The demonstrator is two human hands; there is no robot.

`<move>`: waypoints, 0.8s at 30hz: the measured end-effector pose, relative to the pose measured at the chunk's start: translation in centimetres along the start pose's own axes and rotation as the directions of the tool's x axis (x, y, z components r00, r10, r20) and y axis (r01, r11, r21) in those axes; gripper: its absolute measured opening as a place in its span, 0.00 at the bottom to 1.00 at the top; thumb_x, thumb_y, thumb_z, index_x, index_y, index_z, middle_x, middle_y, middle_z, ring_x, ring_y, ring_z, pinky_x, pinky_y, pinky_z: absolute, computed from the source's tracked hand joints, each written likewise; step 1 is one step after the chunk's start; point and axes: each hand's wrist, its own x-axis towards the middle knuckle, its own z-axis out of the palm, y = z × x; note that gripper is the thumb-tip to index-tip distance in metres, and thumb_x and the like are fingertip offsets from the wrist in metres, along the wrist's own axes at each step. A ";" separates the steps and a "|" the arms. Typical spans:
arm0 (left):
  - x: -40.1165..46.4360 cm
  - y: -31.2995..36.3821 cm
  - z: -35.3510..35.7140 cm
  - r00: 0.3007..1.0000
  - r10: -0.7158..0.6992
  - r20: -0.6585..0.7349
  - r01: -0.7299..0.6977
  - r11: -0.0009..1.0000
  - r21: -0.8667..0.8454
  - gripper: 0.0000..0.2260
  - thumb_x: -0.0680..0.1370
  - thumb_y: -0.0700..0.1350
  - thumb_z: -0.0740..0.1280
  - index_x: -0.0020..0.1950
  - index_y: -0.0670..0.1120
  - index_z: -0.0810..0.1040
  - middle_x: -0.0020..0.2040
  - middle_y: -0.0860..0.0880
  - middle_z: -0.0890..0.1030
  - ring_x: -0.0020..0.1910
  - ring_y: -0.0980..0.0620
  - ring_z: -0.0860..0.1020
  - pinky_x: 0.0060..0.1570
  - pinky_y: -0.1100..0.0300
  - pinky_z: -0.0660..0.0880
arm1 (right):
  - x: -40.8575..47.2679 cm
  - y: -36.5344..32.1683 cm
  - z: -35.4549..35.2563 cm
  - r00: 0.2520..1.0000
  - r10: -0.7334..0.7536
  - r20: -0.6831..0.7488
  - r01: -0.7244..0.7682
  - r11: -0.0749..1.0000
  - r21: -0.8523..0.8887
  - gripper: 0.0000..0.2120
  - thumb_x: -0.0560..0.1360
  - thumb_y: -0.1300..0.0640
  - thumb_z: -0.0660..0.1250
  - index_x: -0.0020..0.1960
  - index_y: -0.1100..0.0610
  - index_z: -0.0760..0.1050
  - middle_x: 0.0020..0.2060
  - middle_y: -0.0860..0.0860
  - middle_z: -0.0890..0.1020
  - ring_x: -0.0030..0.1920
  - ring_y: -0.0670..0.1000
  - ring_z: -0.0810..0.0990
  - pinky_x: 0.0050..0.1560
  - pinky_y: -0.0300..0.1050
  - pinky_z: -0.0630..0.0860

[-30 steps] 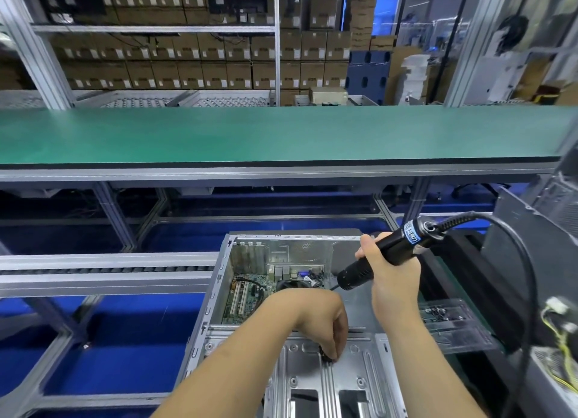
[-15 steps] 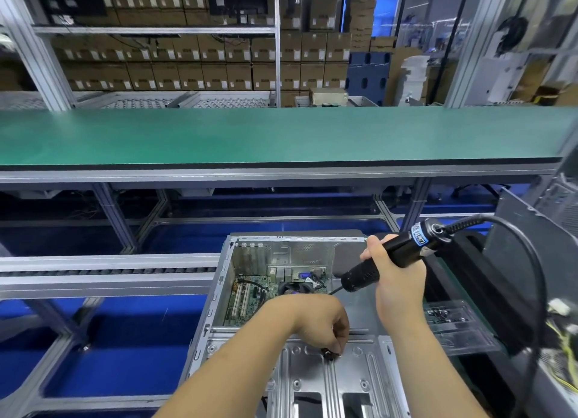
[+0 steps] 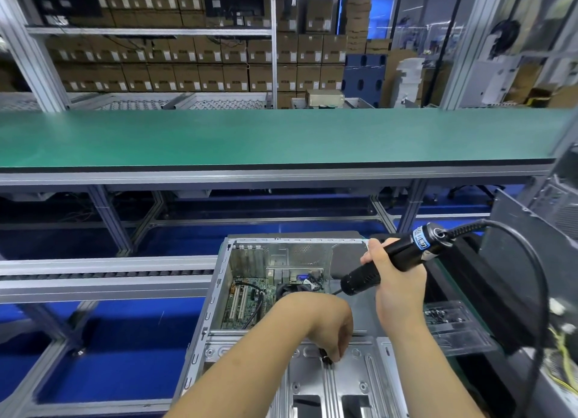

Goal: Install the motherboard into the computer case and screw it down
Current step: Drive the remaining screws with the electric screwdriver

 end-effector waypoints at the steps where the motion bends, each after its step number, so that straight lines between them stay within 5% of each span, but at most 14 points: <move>1: 0.0 0.0 0.0 1.000 0.000 -0.001 0.000 1.000 0.002 0.06 0.74 0.42 0.74 0.50 0.44 0.85 0.49 0.49 0.85 0.44 0.52 0.80 0.44 0.57 0.76 | 0.0 0.0 -0.1 1.000 0.000 -0.001 0.000 1.000 0.000 0.06 0.69 0.49 0.75 0.35 0.47 0.80 0.34 0.53 0.82 0.40 0.53 0.80 0.51 0.51 0.76; 16: 0.1 0.1 0.0 0.999 -0.040 -0.012 0.041 0.999 0.035 0.07 0.75 0.44 0.73 0.51 0.44 0.85 0.49 0.48 0.85 0.50 0.47 0.82 0.53 0.47 0.80 | -0.2 0.3 -0.1 1.000 -0.005 0.014 0.005 1.000 0.001 0.12 0.67 0.44 0.75 0.38 0.51 0.79 0.35 0.55 0.82 0.41 0.52 0.80 0.52 0.50 0.75; 24: 0.6 0.3 0.3 0.998 -0.025 -0.052 0.032 0.989 0.148 0.06 0.76 0.43 0.70 0.50 0.44 0.84 0.49 0.48 0.84 0.48 0.46 0.81 0.45 0.52 0.79 | -0.2 0.4 -0.3 1.000 0.005 0.003 -0.005 1.000 0.013 0.11 0.67 0.44 0.76 0.39 0.50 0.79 0.34 0.54 0.82 0.41 0.54 0.80 0.55 0.56 0.76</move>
